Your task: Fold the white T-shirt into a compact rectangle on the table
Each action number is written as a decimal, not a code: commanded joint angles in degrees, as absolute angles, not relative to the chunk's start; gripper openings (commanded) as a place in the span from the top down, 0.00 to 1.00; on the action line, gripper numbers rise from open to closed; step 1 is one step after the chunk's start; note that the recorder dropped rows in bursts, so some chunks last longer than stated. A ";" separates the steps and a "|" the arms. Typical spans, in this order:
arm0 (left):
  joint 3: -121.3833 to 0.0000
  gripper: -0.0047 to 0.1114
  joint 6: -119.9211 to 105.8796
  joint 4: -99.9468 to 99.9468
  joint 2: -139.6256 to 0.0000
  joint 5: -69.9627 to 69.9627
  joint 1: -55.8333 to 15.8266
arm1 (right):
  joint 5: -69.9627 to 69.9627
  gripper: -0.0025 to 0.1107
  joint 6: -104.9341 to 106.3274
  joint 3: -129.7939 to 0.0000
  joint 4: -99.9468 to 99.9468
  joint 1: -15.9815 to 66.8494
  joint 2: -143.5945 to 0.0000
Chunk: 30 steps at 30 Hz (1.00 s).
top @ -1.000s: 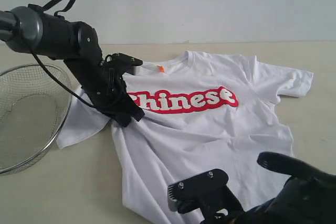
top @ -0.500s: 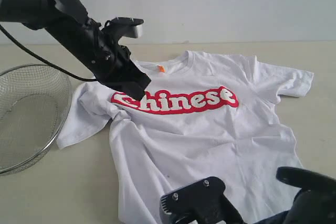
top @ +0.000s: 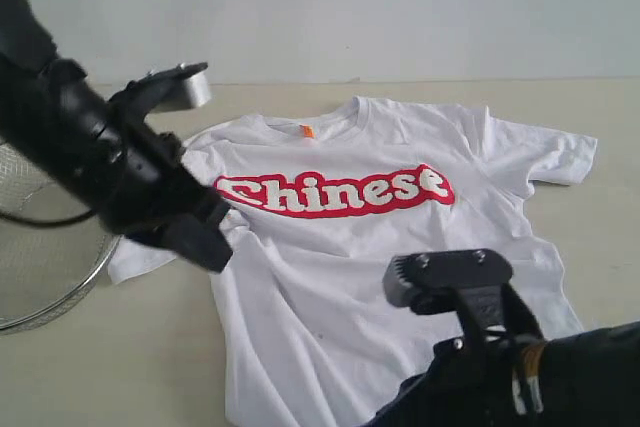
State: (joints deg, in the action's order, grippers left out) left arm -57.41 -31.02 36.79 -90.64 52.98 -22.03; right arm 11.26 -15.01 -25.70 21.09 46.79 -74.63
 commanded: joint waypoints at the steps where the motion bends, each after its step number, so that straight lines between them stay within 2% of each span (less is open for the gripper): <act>1: -45.49 0.92 -31.85 42.66 -83.08 52.40 -21.89 | 14.01 0.98 -13.73 -25.26 16.98 39.73 -71.94; 9: -34.50 0.92 -34.29 47.11 -81.67 43.19 -21.89 | 18.23 0.98 -10.02 -25.26 16.89 37.12 -72.07; 11: -33.90 0.87 -35.84 47.84 -82.96 41.75 -21.89 | 18.46 0.98 -9.89 -25.26 16.89 37.12 -72.07; 12: -33.90 0.78 -36.50 50.29 -84.06 39.83 -21.89 | 18.46 0.98 -9.89 -25.26 16.89 37.12 -72.07; 13: -33.90 0.73 -38.31 51.92 -84.60 39.09 -21.89 | 18.46 0.98 -9.89 -25.26 16.89 37.12 -72.07; 14: -33.90 0.59 -42.68 56.92 -86.10 38.63 -21.89 | 18.46 0.98 -9.66 -25.26 16.89 37.12 -72.07; 16: -33.90 0.47 -48.28 62.58 -88.82 38.52 -21.89 | 18.46 0.98 -9.66 -25.26 16.89 37.12 -72.07; 25: -34.08 0.46 -69.42 78.94 -101.57 36.69 -21.89 | 18.46 0.98 -9.52 -25.26 16.89 37.12 -72.07; 30: -34.08 0.46 -72.01 80.75 -104.56 36.69 -21.89 | 18.24 0.98 -9.54 -25.26 16.89 37.12 -72.07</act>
State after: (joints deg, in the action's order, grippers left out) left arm -34.11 -69.93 79.29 -103.34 37.26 -22.03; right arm 18.48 -10.08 -25.60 17.19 37.30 -72.45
